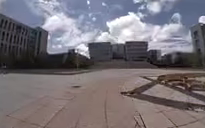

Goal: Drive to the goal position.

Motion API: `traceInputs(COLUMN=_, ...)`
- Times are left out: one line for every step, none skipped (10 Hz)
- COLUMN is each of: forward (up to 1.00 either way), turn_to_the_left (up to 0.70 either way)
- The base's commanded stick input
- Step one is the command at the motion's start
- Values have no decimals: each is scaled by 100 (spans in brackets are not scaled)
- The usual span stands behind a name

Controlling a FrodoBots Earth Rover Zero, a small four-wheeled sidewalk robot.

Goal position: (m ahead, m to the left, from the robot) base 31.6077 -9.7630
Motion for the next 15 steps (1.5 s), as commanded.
traceInputs(forward=70, turn_to_the_left=0)
traceInputs(forward=70, turn_to_the_left=0)
traceInputs(forward=70, turn_to_the_left=0)
traceInputs(forward=70, turn_to_the_left=0)
traceInputs(forward=70, turn_to_the_left=0)
traceInputs(forward=70, turn_to_the_left=10)
traceInputs(forward=70, turn_to_the_left=5)
traceInputs(forward=70, turn_to_the_left=4)
traceInputs(forward=70, turn_to_the_left=9)
traceInputs(forward=70, turn_to_the_left=31)
traceInputs(forward=70, turn_to_the_left=5)
traceInputs(forward=70, turn_to_the_left=8)
traceInputs(forward=70, turn_to_the_left=5)
traceInputs(forward=70, turn_to_the_left=4)
traceInputs(forward=70, turn_to_the_left=1)
